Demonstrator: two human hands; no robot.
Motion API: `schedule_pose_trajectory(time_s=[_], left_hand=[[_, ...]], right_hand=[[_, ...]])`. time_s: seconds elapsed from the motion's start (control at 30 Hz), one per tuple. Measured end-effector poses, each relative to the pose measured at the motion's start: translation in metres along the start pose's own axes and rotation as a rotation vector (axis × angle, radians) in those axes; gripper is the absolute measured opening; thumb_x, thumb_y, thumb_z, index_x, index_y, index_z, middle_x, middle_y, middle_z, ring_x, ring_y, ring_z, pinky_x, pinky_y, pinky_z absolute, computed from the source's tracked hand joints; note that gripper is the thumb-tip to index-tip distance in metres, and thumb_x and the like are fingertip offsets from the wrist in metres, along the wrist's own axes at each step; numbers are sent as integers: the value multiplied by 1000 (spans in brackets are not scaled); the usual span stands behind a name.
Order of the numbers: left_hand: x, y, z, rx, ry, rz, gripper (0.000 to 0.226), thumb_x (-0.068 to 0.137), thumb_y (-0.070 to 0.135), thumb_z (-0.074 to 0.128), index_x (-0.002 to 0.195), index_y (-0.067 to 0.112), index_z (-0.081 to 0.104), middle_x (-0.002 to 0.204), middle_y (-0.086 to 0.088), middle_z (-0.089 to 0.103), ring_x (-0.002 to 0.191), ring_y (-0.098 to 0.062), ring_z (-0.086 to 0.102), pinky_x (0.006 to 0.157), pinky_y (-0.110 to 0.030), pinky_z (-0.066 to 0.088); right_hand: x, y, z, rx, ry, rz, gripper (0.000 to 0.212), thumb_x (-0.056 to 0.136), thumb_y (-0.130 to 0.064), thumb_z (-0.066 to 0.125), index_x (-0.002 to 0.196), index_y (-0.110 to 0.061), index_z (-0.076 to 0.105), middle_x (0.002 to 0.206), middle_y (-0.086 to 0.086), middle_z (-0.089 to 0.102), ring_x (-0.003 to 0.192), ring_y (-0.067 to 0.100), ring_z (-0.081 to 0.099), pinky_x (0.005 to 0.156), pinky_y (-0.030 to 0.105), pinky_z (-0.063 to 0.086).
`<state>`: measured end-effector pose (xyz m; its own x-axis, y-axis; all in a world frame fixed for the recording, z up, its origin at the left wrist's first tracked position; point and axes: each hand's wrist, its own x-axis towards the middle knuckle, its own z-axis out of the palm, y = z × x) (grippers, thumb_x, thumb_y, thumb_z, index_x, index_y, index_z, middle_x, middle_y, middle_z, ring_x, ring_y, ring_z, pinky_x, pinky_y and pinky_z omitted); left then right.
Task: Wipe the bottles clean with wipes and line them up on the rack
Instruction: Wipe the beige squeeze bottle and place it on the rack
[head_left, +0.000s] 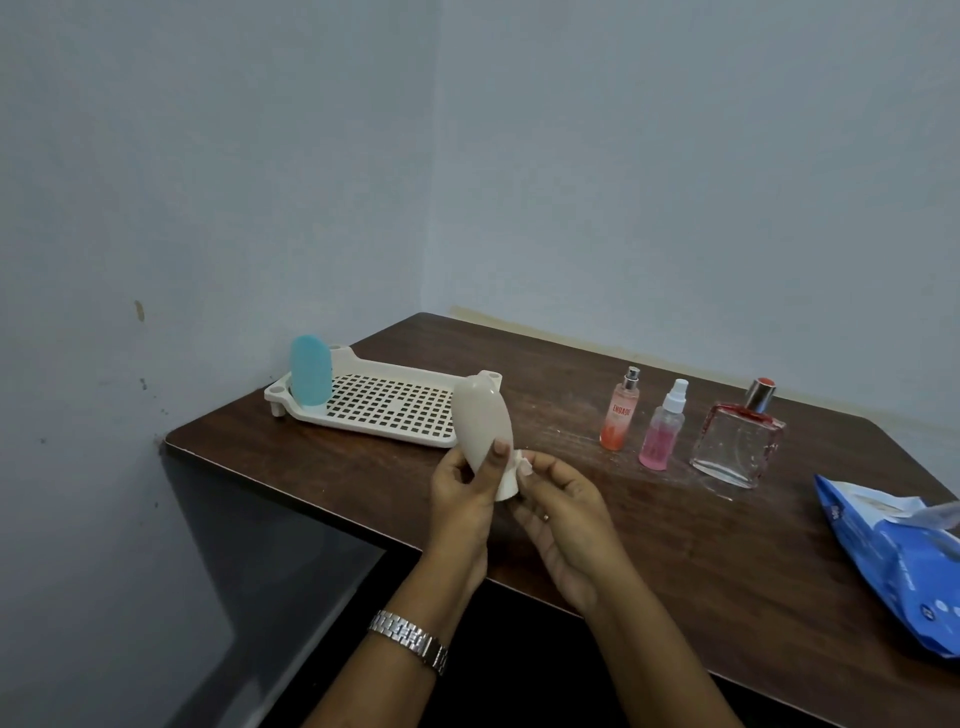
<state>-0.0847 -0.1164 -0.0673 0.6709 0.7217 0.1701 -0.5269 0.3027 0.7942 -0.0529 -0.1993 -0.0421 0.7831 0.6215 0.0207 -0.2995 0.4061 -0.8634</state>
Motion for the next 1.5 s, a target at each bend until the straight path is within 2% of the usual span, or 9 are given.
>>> schedule_pose_trajectory(time_s=[0.17, 0.37, 0.5, 0.6, 0.77, 0.87, 1.1, 1.3, 1.5], left_hand=[[-2, 2, 14, -77, 38, -48, 43, 61, 42, 67, 86, 7, 68, 75, -3, 72, 77, -15, 66, 80, -29, 52], [-3, 6, 22, -174, 9, -81, 47, 65, 48, 63, 86, 6, 66, 70, 0, 71, 61, -9, 65, 58, -19, 55], [0, 10, 25, -269, 22, -110, 91, 29, 67, 85, 97, 9, 67, 91, -2, 75, 68, -10, 69, 59, -22, 56], [-1, 10, 25, -273, 37, -101, 102, 20, 66, 88, 102, 9, 66, 94, -1, 76, 72, -9, 70, 61, -22, 56], [-2, 12, 24, -159, 102, -89, 66, 54, 45, 78, 104, 3, 66, 91, -6, 74, 92, -26, 67, 85, -36, 55], [-4, 11, 24, -90, 76, -100, 59, 61, 36, 73, 108, 1, 65, 93, -7, 74, 97, -25, 68, 93, -37, 52], [-1, 8, 26, 3, 60, -115, 25, 83, 12, 70, 104, 0, 63, 74, 1, 72, 67, -4, 69, 60, -15, 52], [21, 22, 9, 212, 115, -21, 39, 78, 17, 78, 106, 13, 51, 88, -4, 71, 77, -10, 69, 66, -20, 53], [43, 44, -17, 437, 232, 73, 49, 71, 25, 83, 107, 20, 50, 98, -1, 68, 86, -9, 65, 67, -19, 47]], right_hand=[[1, -5, 2, 125, 12, 43, 21, 92, -5, 52, 109, 3, 60, 106, 17, 68, 91, 19, 67, 76, 23, 57], [-3, -8, 7, 255, 61, 96, 19, 93, -6, 50, 107, 0, 61, 102, 14, 68, 85, 15, 66, 65, 22, 57], [-7, 2, 11, 338, 146, 58, 14, 93, -1, 50, 102, 3, 59, 99, 18, 66, 83, 16, 66, 67, 21, 58], [-11, 9, 14, 280, 216, -46, 8, 89, 0, 55, 95, 1, 61, 91, 17, 69, 82, 18, 67, 73, 22, 57], [-11, 5, 15, 236, 284, -147, 7, 85, 2, 59, 89, -2, 64, 86, 12, 70, 76, 14, 67, 71, 21, 57], [-5, -2, 12, 268, 295, -174, 9, 87, 3, 57, 93, -1, 62, 87, 11, 69, 75, 12, 68, 66, 19, 56], [-1, 3, 3, 243, 303, -41, 4, 90, -1, 55, 92, -1, 59, 85, 13, 66, 68, 11, 65, 59, 17, 55], [0, -12, 2, 156, 108, -17, 6, 89, 0, 55, 88, -2, 60, 80, 11, 70, 68, 14, 67, 61, 21, 57], [33, -28, -5, -3, 147, -46, 6, 90, 1, 55, 93, -2, 59, 90, 12, 64, 80, 18, 64, 63, 21, 58]])
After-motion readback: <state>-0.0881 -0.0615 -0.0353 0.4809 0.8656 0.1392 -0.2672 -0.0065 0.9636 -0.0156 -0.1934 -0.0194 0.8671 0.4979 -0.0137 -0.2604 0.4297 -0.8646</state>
